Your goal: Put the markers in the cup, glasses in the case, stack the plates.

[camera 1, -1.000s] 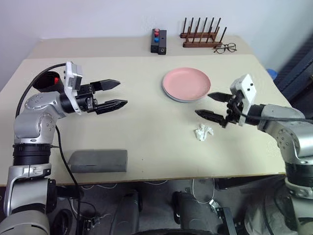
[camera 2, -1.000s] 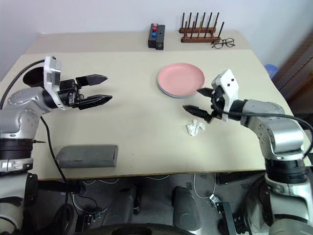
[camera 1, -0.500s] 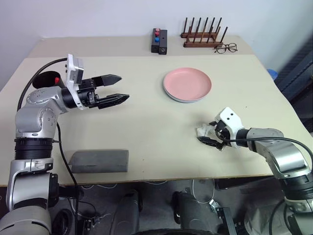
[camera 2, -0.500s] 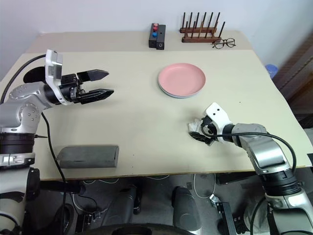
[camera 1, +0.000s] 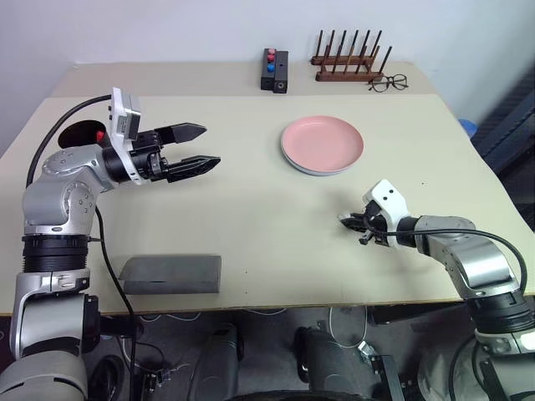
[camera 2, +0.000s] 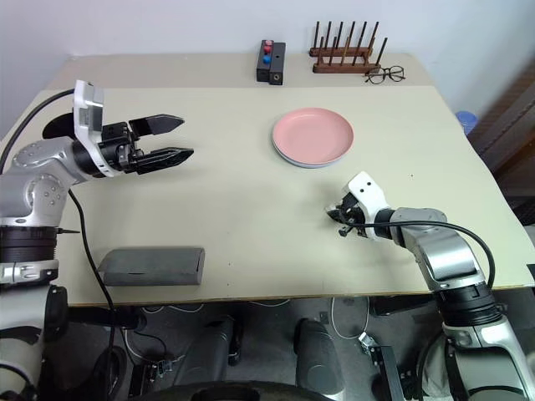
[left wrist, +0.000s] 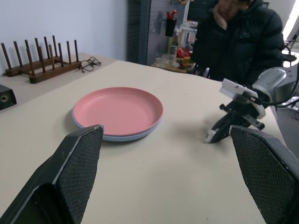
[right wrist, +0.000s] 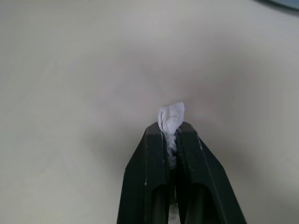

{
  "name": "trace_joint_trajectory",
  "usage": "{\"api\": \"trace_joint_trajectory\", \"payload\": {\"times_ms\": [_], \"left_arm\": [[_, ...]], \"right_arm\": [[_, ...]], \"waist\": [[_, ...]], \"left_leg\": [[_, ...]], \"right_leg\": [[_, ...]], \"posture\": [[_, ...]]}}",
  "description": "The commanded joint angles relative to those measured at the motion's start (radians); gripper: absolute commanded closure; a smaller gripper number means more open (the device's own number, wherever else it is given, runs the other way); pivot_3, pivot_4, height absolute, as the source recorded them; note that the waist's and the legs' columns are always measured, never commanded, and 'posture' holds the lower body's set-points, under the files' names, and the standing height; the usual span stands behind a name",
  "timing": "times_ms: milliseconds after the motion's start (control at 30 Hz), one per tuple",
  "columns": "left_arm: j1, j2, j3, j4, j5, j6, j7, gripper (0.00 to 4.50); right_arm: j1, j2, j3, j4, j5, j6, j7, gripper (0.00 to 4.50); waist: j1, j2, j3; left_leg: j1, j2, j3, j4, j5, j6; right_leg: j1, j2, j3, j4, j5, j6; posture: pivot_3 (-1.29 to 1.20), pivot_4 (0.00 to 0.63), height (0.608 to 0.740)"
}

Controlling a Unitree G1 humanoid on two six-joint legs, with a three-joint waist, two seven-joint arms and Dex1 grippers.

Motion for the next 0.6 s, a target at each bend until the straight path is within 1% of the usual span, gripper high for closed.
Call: {"api": "trace_joint_trajectory", "payload": {"times_ms": [33,100,167,200,267,367,400,467,533,567,600], "left_arm": [[-0.009,0.014,0.029,-0.025,-0.007,-0.017,0.0,0.0],[-0.013,0.007,0.031,-0.02,-0.002,-0.031,0.009,0.0],[-0.018,0.0,0.031,-0.015,0.001,-0.041,0.018,0.0],[-0.019,-0.001,0.03,-0.014,-0.003,-0.031,0.022,0.0],[-0.02,-0.001,0.024,-0.013,-0.002,-0.024,0.028,0.0],[-0.011,-0.014,0.028,-0.019,0.008,-0.04,0.061,0.0],[-0.002,-0.017,0.03,-0.026,0.012,-0.046,0.071,0.0],[0.019,-0.023,0.032,-0.052,0.014,-0.048,0.097,0.0],[0.052,-0.025,0.047,-0.081,0.012,-0.052,0.126,0.0],[0.07,-0.023,0.054,-0.099,0.008,-0.05,0.134,0.0],[0.085,-0.021,0.061,-0.114,0.002,-0.047,0.141,0.0]], "right_arm": [[-0.121,0.021,-0.073,0.015,0.026,-0.045,-0.011,4.44],[-0.213,0.056,-0.094,0.074,0.026,-0.095,-0.03,4.44],[-0.275,0.084,-0.104,0.132,0.018,-0.138,-0.044,4.44],[-0.321,0.107,-0.103,0.196,-0.005,-0.182,-0.069,4.44],[-0.406,0.143,-0.083,0.336,-0.061,-0.276,-0.113,4.44],[-0.564,0.234,-0.072,0.668,-0.132,-0.441,-0.206,4.44],[-0.599,0.258,-0.051,0.776,-0.175,-0.519,-0.238,4.15],[-0.653,0.299,-0.065,0.949,-0.186,-0.571,-0.263,3.5],[-0.68,0.32,-0.054,1.059,-0.221,-0.647,-0.293,2.53],[-0.688,0.325,-0.059,1.084,-0.222,-0.67,-0.285,1.94],[-0.693,0.327,-0.062,1.1,-0.222,-0.69,-0.277,1.5]], "waist": [[-0.004,0.0,0.0],[-0.006,0.0,0.0],[-0.004,0.0,0.0],[-0.004,0.0,0.0],[-0.003,0.0,0.0],[-0.005,0.0,0.0],[-0.006,0.0,0.0],[-0.008,0.0,0.0],[-0.007,0.0,0.0],[-0.007,0.0,0.0],[-0.006,0.001,0.001]], "left_leg": [[0.0,0.0,0.0,0.0,0.0,0.0],[0.0,0.0,0.0,0.0,0.0,0.0],[0.0,0.0,0.0,-0.001,0.0,0.0],[0.0,0.0,0.0,-0.001,0.0,0.0],[0.0,0.0,0.0,-0.001,0.0,0.0],[0.0,0.0,0.0,-0.001,0.0,0.0],[0.0,0.0,0.0,-0.001,0.0,0.0],[0.0,0.0,0.0,-0.002,0.0,0.0],[0.0,0.0,0.0,-0.003,0.0,0.0],[0.0,0.0,0.0,-0.004,0.0,0.0],[0.0,0.0,0.0,-0.004,0.0,0.0]], "right_leg": [[0.0,0.0,0.0,0.0,0.0,0.0],[0.0,0.0,0.0,0.001,0.0,0.0],[-0.001,0.001,0.0,0.001,0.0,0.0],[-0.001,0.001,0.0,0.001,0.0,0.0],[0.0,0.001,0.0,0.0,0.0,0.0],[0.0,0.001,0.0,0.0,0.0,0.001],[0.0,0.001,0.0,0.0,0.001,0.001],[0.0,0.001,0.0,0.0,0.001,0.001],[0.0,0.001,0.0,0.0,0.001,0.002],[-0.001,0.001,0.0,0.0,0.002,0.004],[-0.001,0.001,0.0,0.0,0.002,0.004]], "posture": [[0.0,0.15,0.74],[0.0,0.15,0.74],[0.0,0.15,0.74],[0.0,0.15,0.74],[0.0,0.15,0.74],[0.0,0.15,0.74],[0.0,0.15,0.74],[0.0,0.15,0.74],[0.0,0.15,0.74],[0.0,0.15,0.74],[0.0,0.15,0.74]]}}
